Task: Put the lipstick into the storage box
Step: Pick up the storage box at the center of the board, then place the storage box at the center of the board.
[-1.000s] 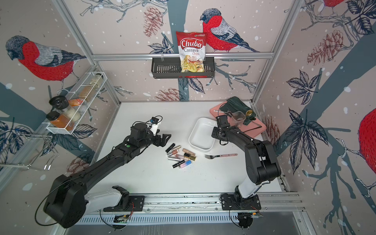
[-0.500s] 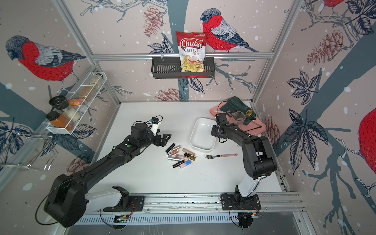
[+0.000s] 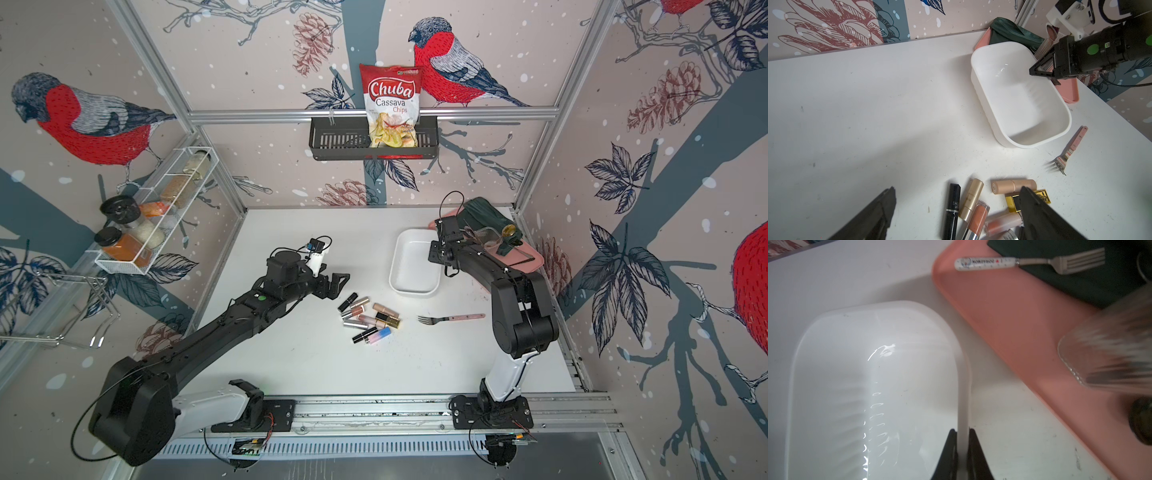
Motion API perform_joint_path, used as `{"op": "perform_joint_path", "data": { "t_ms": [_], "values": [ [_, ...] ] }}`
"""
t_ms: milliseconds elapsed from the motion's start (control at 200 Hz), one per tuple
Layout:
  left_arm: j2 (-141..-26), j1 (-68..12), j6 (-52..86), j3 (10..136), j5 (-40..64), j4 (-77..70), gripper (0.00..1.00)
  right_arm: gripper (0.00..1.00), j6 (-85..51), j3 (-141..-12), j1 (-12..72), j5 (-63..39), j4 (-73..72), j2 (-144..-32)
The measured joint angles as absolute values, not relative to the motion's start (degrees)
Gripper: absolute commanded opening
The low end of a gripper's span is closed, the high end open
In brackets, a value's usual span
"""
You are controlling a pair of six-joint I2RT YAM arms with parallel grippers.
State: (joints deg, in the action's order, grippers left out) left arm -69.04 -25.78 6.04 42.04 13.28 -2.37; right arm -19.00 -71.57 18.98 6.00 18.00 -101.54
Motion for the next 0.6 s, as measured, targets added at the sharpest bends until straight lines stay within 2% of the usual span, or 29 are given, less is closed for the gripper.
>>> {"op": "perform_joint_path", "data": {
  "t_ms": [265,520,600],
  "values": [
    [-66.3,-25.8,6.1,41.1,10.5,-2.4,0.96,0.00,-1.9,-81.3,23.1,1.6,17.3,-106.0],
    [-64.1,-25.8,6.2,39.7,8.4,-2.7,0.96,0.01,15.8,-89.5,26.8,-0.1,17.3,-114.7],
    [-64.1,-25.8,6.2,39.7,7.7,-2.8,0.96,0.06,19.7,-91.0,27.6,1.1,17.8,-117.5]
  ]
}}
